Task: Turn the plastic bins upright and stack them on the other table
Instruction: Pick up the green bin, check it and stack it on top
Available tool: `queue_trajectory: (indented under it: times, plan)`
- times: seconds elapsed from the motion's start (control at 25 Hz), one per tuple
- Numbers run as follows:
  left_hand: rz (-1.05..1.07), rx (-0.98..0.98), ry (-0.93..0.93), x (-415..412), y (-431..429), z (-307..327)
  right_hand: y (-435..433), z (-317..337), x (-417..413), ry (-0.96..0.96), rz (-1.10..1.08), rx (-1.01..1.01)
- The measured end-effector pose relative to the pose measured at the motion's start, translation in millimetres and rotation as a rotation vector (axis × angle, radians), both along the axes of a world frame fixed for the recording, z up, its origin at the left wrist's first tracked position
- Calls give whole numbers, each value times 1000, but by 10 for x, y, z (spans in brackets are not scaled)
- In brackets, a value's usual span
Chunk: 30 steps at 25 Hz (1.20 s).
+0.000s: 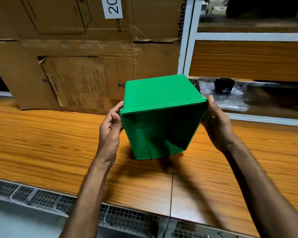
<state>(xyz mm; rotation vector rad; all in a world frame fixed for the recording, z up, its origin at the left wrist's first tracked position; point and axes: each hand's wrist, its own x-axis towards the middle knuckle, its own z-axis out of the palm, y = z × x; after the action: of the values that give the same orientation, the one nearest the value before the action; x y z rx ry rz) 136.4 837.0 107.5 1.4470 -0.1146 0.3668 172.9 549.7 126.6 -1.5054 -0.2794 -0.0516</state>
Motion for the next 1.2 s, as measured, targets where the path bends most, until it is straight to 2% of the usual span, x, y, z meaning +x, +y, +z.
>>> queue_trajectory:
  times: [0.12, 0.36, 0.48, 0.64, 0.8, 0.88, 1.0, 1.04, 1.08, 1.2]
  plan:
    - [42, 103, -41, 55, -111, -196, -23, -170, 4, -1, -7, -11]
    - [150, 211, 68, 175, -260, -830, -108, -761, -69, 126, -114, -206]
    - [260, 254, 31, 221, -233, -772, -134, -651, -80, 45, -161, -255]
    - [267, 124, 120, 261, -168, -738, -232, -184, -271, 27, -73, -165]
    - [239, -85, 309, 152, -415, -679, -108, 111, -619, -47, -42, -139]
    - [208, -120, 382, 85, -537, -686, -88, 163, -784, -126, -107, -262]
    - [113, -166, 438, -54, -727, -686, -257, 183, -1010, -291, -219, -712]
    - [86, -172, 439, -125, -793, -673, -334, 160, -1060, -289, -229, -753]
    - [66, -165, 436, -193, -858, -644, -414, 132, -1091, -283, -224, -711]
    - [-15, -129, 420, -398, -999, -522, -732, 30, -1032, -170, -211, -358]
